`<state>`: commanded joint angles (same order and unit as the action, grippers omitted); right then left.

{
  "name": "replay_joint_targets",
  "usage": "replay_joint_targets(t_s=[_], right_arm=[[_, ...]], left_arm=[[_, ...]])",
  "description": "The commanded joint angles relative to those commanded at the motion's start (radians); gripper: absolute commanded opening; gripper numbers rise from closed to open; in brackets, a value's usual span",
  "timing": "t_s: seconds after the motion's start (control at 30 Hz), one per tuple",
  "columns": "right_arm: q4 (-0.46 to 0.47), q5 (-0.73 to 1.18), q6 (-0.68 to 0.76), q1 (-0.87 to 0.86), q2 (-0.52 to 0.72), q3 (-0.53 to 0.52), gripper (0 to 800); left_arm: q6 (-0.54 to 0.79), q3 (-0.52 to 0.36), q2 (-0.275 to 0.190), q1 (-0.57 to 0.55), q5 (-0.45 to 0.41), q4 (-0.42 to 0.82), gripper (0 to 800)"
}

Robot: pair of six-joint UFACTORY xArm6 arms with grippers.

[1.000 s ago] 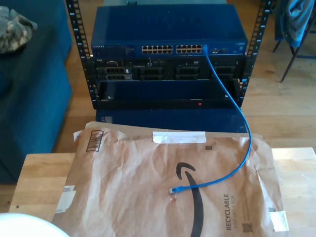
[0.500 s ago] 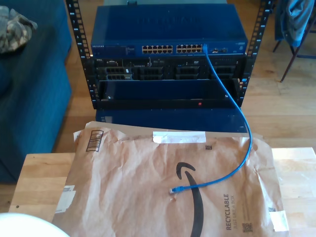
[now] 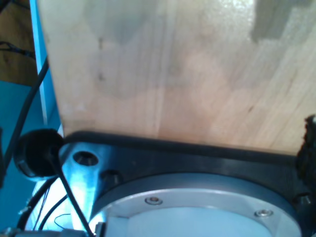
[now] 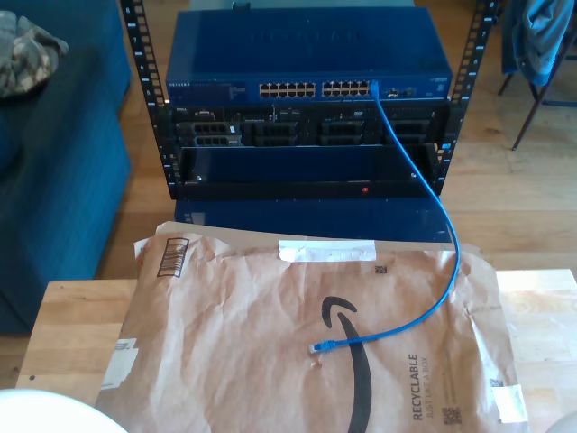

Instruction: Grab the cable and plug it in

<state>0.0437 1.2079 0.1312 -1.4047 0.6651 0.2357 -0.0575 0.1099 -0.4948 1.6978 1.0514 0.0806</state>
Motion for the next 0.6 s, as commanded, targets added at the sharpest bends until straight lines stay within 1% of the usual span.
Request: replay_joint_targets(t_s=[0.07,0.2,0.33,0.47,0.6], right_arm=[[0.003,-0.008,0.000,-0.003,0.002,-0.018,797],[0.043,-0.094,0.002,-0.014,0.002,-0.081,797],[0.041,-0.163,0.000,-0.012,0.002,-0.133,797],[0.038,-0.293,-0.002,-0.011,-0.003,-0.203,797],[0.040,-0.331,0.000,-0.012,0.002,-0.224,797]], left_arm=[[0.000,0.000,0.000,0.000,0.000,0.000,800],[0.000,0.000,0.002,0.000,0.000,0.000,800],[0.000,0.000,0.000,0.000,0.000,0.000,800],[0.000,0.000,0.000,0.000,0.000,0.000,800],[0.000,0.000,0.000,0.000,0.000,0.000,800]])
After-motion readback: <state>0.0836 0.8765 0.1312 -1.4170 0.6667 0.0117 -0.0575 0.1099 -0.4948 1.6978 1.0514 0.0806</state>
